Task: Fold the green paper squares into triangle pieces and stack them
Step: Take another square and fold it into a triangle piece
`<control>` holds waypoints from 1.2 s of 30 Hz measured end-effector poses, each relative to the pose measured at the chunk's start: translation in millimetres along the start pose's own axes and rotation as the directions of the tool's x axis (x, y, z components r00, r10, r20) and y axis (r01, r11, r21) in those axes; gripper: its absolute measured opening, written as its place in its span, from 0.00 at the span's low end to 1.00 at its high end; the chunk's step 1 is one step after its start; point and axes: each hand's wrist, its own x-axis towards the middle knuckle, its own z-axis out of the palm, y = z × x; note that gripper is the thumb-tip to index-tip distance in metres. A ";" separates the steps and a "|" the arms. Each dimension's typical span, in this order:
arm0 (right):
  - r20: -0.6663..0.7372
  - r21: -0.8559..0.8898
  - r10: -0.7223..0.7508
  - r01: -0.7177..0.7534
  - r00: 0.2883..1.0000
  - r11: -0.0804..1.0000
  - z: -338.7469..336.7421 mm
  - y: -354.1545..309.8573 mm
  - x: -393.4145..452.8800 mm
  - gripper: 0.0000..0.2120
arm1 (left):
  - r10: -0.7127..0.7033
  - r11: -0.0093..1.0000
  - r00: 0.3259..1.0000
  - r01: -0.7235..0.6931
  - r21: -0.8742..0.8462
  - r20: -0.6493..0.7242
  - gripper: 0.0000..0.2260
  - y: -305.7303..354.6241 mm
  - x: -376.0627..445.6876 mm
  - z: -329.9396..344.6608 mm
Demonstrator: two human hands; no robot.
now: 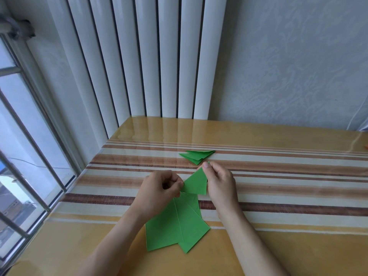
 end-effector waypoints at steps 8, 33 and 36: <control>0.124 0.060 0.081 -0.089 0.989 0.994 1.2 6.1 1.7 0.10 | -0.078 0.991 0.996 0.073 -0.110 -0.047 0.08 -4.7 1.7 -2.2; 0.400 -0.114 -0.099 0.157 0.911 0.981 7.6 -3.8 -7.7 0.08 | -0.012 0.952 0.990 -0.033 -0.305 -0.143 0.10 -8.5 4.1 1.0; 0.386 -0.106 -0.057 0.106 0.921 0.989 8.1 -2.9 -6.3 0.07 | 0.000 0.954 0.985 -0.052 -0.297 -0.172 0.11 -5.0 2.8 1.3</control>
